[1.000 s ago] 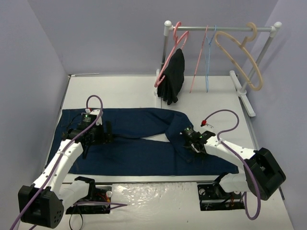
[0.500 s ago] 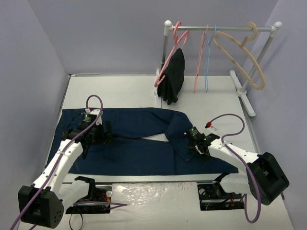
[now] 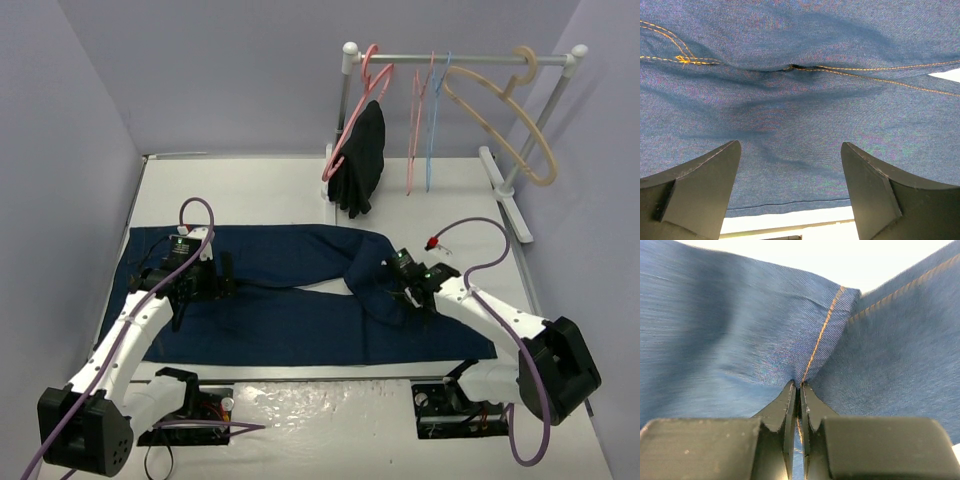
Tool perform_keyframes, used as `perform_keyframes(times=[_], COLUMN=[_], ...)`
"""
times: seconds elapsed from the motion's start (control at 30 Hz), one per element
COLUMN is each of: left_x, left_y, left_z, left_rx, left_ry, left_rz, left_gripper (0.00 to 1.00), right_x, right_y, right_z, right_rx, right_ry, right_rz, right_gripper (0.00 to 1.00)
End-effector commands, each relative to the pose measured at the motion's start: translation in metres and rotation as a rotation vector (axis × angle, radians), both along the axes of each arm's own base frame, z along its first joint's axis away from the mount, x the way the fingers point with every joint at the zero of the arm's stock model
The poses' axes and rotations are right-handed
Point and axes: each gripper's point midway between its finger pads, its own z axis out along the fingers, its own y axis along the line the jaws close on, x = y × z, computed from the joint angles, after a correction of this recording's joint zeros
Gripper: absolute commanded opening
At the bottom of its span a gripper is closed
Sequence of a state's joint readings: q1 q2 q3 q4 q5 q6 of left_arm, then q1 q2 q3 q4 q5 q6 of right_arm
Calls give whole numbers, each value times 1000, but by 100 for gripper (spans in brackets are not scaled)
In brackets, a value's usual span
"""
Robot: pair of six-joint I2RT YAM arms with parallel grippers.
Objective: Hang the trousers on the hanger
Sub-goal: Flatten out the trousers at the center of the board.
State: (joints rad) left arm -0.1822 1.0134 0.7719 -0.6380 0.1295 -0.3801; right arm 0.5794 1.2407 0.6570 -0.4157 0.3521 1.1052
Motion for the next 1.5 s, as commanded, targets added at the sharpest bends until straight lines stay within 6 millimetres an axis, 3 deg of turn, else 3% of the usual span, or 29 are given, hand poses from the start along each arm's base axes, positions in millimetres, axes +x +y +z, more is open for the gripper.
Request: perform_keyframes(times=[0.0, 0.1, 0.23, 0.43, 0.57, 0.67, 0.83, 0.93, 1.1, 1.17, 1.23, 1.47], left_x=[16, 16, 16, 13, 13, 14, 17, 22, 29, 28, 26, 17], left_y=[-1, 0, 0, 2, 3, 2, 1, -1, -11, -15, -17, -18], left_z=[24, 24, 26, 26, 26, 26, 27, 24, 11, 2, -9, -34], left_rx=[-12, -10, -12, -7, -1, -3, -11, -25, -86, -110, -128, -167], left_ry=[-88, -90, -98, -99, -100, -95, -96, -85, -35, -9, 21, 55], left_rz=[15, 18, 20, 25, 27, 29, 41, 61, 103, 126, 158, 241], left_gripper=[78, 78, 78, 78, 78, 78, 78, 78, 78, 78, 79, 78], right_x=[45, 64, 85, 108, 126, 141, 145, 125, 87, 63, 46, -2], right_y=[-51, -94, -149, -207, -228, -232, -202, -161, -97, -69, -40, 31], right_z=[66, 80, 81, 81, 76, 80, 95, 94, 78, 55, 47, 9], right_rx=[-213, -264, -296, -348, -371, -375, -261, -205, -36, 54, 161, 300], right_ry=[-121, -109, -65, -27, 5, 11, -70, -105, -150, -122, -127, -68], right_rz=[-50, -142, -215, -297, -286, -247, -179, -109, -51, -20, -9, 59], right_gripper=[0, 0, 0, 0, 3, 19, 54, 69, 72, 72, 72, 75])
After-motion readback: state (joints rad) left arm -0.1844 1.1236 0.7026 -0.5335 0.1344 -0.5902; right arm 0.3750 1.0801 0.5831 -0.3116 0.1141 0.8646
